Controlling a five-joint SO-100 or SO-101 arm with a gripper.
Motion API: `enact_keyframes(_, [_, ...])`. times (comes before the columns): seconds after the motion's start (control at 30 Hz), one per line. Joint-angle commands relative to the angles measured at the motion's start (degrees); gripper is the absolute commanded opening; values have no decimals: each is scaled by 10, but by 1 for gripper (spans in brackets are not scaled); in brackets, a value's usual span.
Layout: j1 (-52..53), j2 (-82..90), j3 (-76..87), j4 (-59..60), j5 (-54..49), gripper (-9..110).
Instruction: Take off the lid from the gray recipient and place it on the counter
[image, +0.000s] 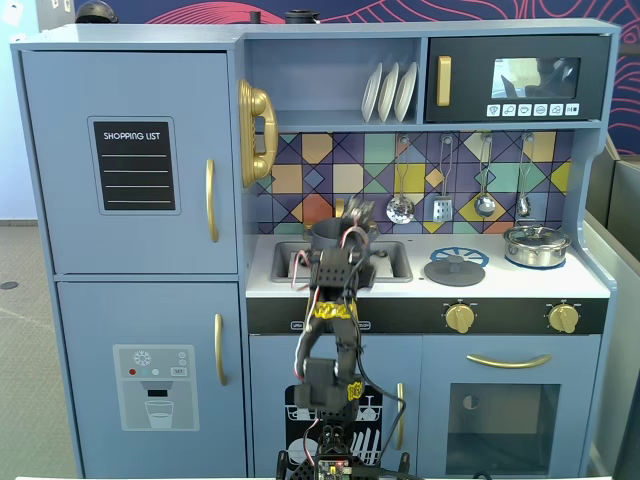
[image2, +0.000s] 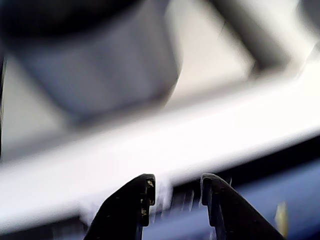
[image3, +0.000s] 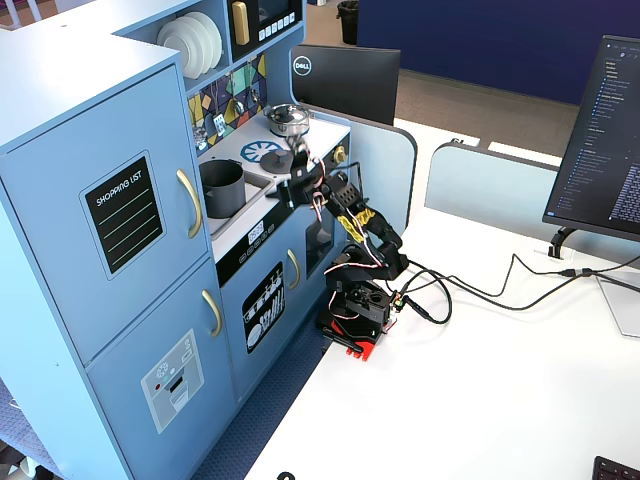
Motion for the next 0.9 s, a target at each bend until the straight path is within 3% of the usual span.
enact_keyframes(0.0, [-62, 38, 91, 35, -20, 0])
enact_keyframes(0.23, [-135, 127, 375, -91, -45, 0])
enact_keyframes(0.43, [-130, 247, 495, 19, -111, 0])
enact_keyframes(0.87, [-80, 288, 523, 211, -143, 0])
